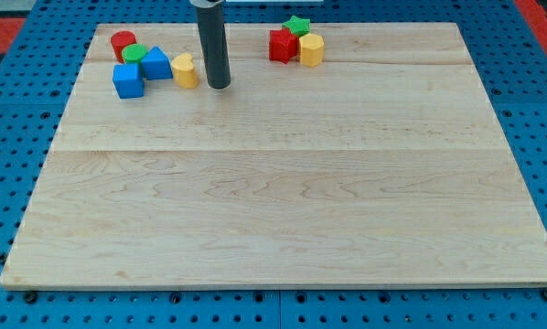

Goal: Push red star slightly right

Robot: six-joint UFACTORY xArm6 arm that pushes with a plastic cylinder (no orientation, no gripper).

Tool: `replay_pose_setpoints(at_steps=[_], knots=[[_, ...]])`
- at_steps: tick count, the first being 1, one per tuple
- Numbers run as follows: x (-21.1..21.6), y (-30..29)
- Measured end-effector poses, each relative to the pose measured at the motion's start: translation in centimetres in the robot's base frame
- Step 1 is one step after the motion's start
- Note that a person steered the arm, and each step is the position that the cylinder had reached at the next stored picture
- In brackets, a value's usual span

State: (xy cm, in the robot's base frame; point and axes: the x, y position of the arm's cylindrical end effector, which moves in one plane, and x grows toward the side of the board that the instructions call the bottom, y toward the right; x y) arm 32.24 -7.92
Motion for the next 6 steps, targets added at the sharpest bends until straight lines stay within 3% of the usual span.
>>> replay_pose_setpoints(at_steps=[2,5,6], knots=[[-0.9,0.1],[-6.0,1.3],[-6.6,4.9]])
